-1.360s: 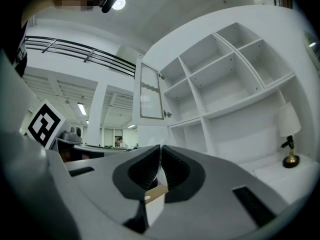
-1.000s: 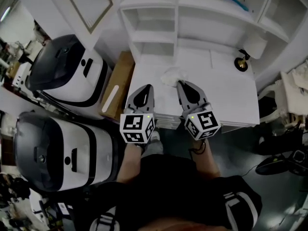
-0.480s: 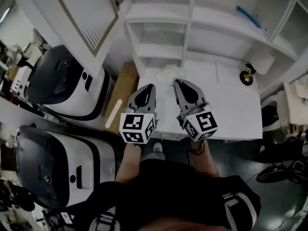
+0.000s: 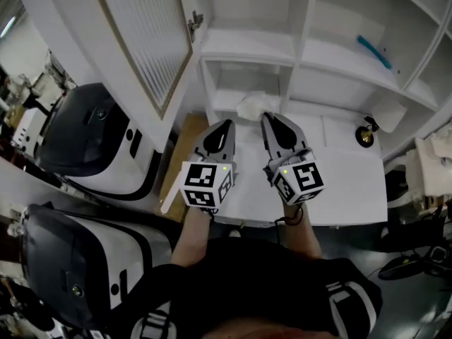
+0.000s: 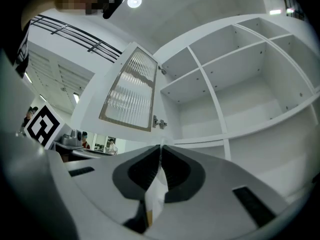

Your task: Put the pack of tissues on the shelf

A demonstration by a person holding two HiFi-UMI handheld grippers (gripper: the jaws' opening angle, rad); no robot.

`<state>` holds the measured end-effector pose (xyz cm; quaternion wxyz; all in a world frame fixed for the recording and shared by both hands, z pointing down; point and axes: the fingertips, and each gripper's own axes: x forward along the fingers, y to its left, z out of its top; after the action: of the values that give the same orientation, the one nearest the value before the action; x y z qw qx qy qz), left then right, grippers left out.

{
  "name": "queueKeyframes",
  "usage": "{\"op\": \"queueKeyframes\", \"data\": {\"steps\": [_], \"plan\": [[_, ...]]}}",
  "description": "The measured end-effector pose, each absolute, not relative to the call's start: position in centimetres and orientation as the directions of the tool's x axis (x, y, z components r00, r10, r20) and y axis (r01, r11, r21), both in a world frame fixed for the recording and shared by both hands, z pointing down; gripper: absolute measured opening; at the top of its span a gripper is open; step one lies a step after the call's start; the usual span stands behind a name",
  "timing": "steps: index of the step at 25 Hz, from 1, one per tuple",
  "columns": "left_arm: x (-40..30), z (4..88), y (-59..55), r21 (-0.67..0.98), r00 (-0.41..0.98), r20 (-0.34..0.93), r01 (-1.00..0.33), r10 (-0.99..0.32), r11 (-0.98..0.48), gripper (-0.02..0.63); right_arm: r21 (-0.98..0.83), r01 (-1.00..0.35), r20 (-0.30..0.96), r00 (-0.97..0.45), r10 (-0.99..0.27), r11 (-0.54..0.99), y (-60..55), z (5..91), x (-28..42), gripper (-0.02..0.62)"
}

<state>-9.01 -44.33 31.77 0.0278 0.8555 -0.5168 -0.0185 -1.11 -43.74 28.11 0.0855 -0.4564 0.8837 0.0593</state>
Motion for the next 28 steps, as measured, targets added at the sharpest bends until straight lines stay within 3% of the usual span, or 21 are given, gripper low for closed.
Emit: {"op": "queueKeyframes", "data": {"steps": [18,28], "plan": [[-7.4,25.2,-51.6,0.029,0.589,-0.11,-0.803,-0.801,-0.595,0.011,0.163,-0.853,-0.321,-0.521,-0.791,0.496,-51.0,18.8,-2.9,0.021],[-7.5,23.9,-56.0,0.03,0.588,-0.114,-0.803,-0.8,-0.595,0.011,0.163,-0.862,-0.277,-0.506,-0.817,0.479,-56.8,19.1,-2.7,0.021]]}}
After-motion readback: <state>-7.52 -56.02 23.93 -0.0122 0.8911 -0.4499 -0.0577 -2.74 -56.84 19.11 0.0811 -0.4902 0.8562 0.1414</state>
